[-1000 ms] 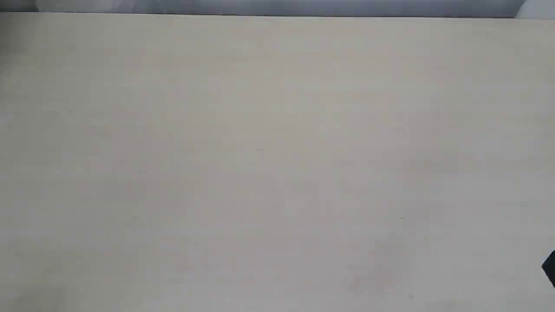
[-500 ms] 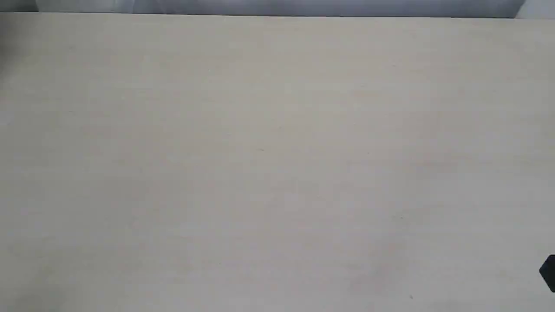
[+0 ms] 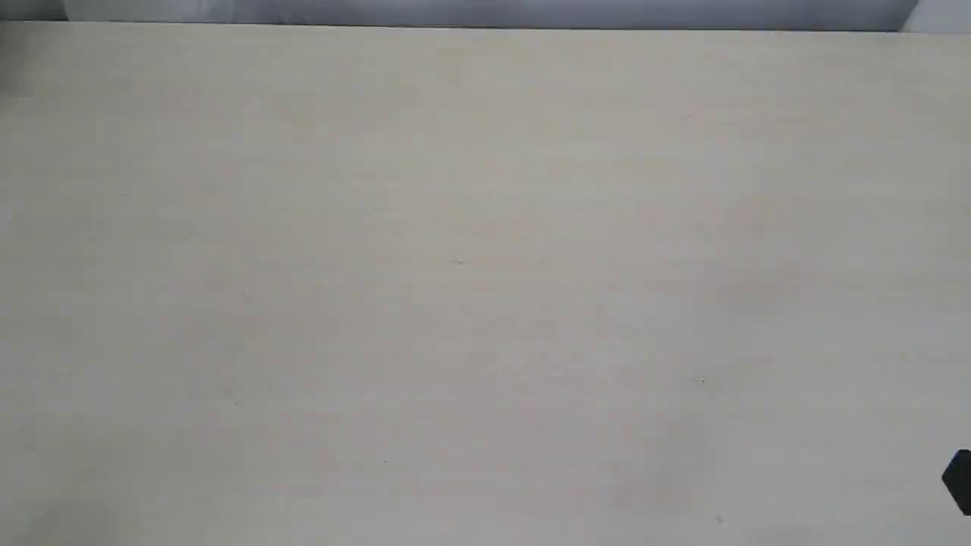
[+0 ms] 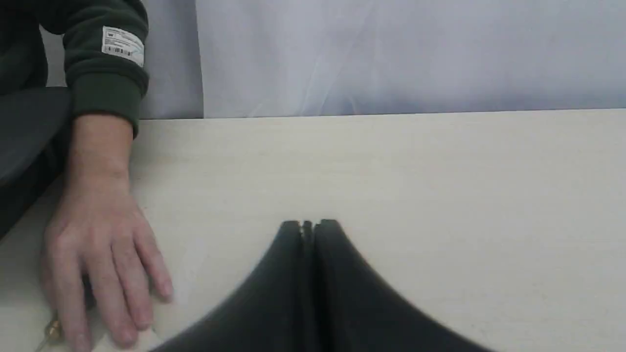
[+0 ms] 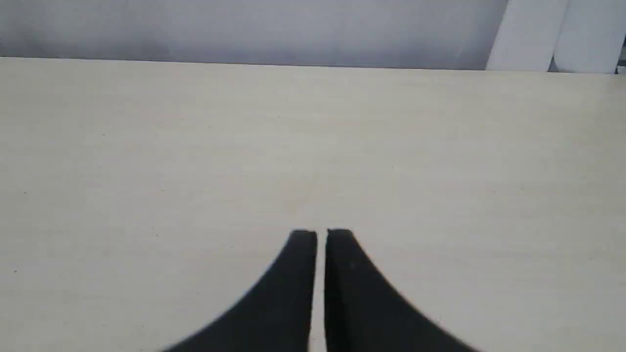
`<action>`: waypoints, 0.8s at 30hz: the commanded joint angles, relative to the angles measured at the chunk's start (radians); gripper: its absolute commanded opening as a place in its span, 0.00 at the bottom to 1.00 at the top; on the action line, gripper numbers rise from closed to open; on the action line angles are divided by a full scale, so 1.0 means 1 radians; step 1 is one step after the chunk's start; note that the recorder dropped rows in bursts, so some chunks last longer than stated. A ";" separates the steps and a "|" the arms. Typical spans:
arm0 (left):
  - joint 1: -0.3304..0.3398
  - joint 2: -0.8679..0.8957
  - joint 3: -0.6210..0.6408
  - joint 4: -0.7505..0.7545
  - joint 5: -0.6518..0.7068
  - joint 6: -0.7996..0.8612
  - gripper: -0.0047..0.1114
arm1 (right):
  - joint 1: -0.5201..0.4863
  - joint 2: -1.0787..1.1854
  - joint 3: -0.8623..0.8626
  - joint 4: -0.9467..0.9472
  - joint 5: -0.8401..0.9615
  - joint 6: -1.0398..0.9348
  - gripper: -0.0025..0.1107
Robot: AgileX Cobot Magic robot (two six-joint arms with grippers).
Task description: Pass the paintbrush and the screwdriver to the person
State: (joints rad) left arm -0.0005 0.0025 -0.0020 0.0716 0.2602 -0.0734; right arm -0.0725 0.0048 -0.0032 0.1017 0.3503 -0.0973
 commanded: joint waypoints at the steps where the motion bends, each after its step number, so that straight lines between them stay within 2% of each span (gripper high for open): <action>1: -0.005 -0.002 0.002 -0.002 -0.012 -0.002 0.04 | -0.006 -0.005 0.003 -0.011 -0.004 -0.016 0.06; 24: -0.005 -0.002 0.002 -0.004 -0.010 -0.002 0.04 | -0.006 -0.005 0.003 -0.011 -0.004 -0.016 0.06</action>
